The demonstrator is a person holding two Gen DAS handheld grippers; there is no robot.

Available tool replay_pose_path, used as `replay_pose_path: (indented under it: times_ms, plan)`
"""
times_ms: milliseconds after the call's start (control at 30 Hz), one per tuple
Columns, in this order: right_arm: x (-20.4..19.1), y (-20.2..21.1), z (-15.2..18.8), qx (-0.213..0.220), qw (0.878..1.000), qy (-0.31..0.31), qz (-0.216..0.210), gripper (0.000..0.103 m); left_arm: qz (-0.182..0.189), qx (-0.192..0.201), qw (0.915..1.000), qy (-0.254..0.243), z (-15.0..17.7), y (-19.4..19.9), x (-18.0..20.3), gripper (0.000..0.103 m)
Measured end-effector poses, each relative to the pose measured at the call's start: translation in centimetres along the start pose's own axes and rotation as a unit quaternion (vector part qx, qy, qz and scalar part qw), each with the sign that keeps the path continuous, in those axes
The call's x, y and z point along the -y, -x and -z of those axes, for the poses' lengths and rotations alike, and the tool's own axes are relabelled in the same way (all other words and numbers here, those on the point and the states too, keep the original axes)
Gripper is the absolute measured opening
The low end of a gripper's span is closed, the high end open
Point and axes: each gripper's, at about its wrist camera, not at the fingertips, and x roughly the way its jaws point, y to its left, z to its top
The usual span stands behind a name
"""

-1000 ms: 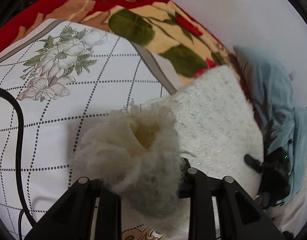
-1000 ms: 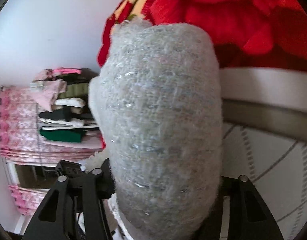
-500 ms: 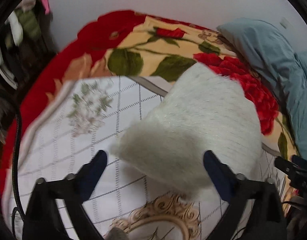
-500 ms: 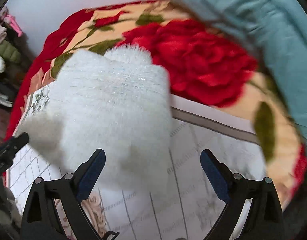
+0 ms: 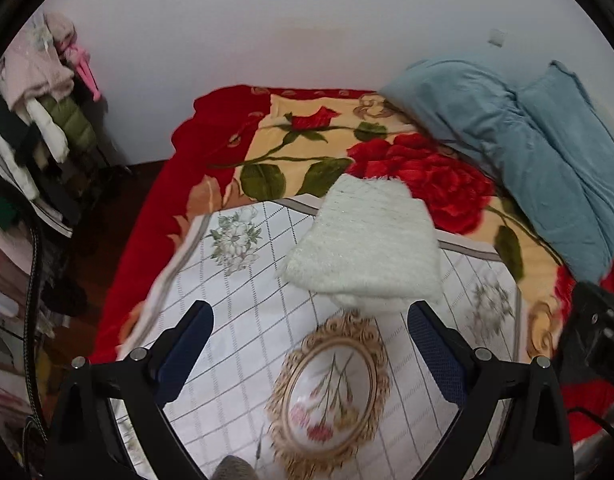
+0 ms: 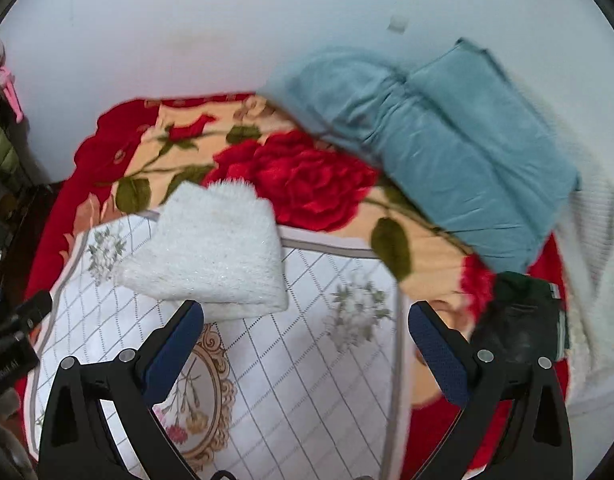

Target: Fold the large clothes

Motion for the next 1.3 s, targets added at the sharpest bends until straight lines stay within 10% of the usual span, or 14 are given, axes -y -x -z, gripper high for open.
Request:
replay_pose_path:
  times_ms: [633, 1300]
  plan:
    - [5.7, 29.9, 4.3, 0.1, 0.995, 0.005, -0.009, 0.103, 0.0, 0.095, 0.9954, 0.014, 3.8, 22.0, 0.3, 0.099]
    - [8.4, 39.4, 8.2, 0.143, 0.99, 0.014, -0.01, 0.103, -0.003, 0.151, 0.9883, 0.022, 6.8, 29.3, 1.6, 0.099]
